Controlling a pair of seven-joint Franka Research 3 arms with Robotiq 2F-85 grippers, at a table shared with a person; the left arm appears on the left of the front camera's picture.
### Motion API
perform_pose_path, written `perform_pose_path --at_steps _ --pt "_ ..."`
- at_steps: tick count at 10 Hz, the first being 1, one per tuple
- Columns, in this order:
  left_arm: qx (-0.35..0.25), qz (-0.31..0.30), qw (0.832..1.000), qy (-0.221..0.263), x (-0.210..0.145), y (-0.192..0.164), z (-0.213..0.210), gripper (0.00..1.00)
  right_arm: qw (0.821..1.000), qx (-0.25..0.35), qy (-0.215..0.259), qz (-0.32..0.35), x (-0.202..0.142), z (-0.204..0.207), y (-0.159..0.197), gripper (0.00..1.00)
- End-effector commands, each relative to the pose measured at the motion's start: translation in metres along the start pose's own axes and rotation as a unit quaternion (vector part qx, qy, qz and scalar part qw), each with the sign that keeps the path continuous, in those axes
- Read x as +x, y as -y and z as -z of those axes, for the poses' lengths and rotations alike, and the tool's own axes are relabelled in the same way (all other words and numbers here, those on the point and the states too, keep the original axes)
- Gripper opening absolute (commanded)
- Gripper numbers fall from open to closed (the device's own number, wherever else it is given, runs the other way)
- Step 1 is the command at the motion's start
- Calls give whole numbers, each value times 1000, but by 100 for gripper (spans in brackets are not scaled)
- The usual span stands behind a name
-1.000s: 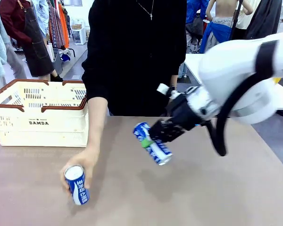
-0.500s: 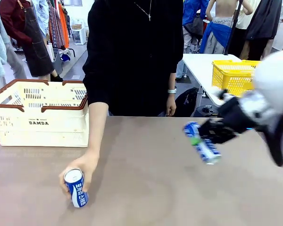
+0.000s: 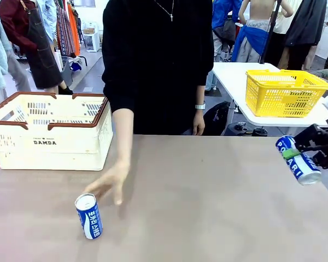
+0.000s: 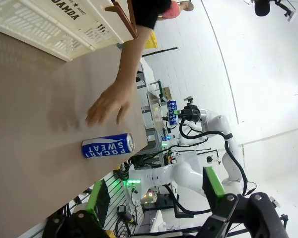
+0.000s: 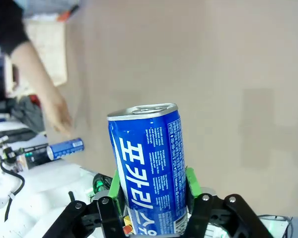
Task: Place the drinks into the Shopping basket.
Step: Pick up one drink and place it into the Shopping basket.
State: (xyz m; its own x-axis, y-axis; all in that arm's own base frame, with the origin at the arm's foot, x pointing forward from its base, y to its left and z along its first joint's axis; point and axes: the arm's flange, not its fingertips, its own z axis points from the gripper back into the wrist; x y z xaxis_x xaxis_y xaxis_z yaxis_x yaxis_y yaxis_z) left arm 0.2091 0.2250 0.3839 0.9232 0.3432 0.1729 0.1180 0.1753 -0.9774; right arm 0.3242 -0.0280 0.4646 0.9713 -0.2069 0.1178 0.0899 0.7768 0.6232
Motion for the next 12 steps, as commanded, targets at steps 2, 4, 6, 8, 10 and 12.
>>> perform_pose_path --at_steps 2,4,6,8,10,12 --pt "-9 11 1000 6 0 2 0 100 1000 -14 -8 -4 -49 52 -18 0" --pt "-9 11 1000 6 0 2 0 100 998 -15 -17 -55 -34 85 -91 0" --pt "-9 11 1000 6 0 2 0 100 992 -50 -57 -100 -16 146 -172 0" --pt "-9 11 1000 6 0 2 0 100 987 -63 -62 -131 -11 216 -237 0" --pt "-9 11 1000 6 0 2 0 100 980 -93 -76 -158 -18 271 -272 0" --pt "-9 11 1000 6 0 2 0 100 974 -127 -91 -166 -20 324 -279 0"
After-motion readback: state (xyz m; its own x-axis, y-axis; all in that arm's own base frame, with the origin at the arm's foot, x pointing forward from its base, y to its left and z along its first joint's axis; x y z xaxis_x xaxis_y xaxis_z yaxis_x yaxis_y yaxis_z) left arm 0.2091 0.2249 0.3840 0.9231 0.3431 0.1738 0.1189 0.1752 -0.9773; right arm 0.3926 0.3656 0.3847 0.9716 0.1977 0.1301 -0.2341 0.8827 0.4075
